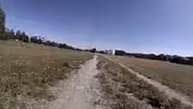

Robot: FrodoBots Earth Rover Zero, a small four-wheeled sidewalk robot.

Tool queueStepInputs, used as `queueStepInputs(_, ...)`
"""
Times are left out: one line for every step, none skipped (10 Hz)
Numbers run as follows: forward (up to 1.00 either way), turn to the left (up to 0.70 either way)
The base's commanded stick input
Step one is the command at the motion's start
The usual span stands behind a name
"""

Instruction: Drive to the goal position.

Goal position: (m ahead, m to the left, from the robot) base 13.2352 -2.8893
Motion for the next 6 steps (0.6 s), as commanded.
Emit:
queueStepInputs(0.70,0.00)
queueStepInputs(0.70,0.00)
queueStepInputs(0.70,0.00)
queueStepInputs(0.70,0.00)
queueStepInputs(0.70,0.00)
queueStepInputs(0.70,0.00)
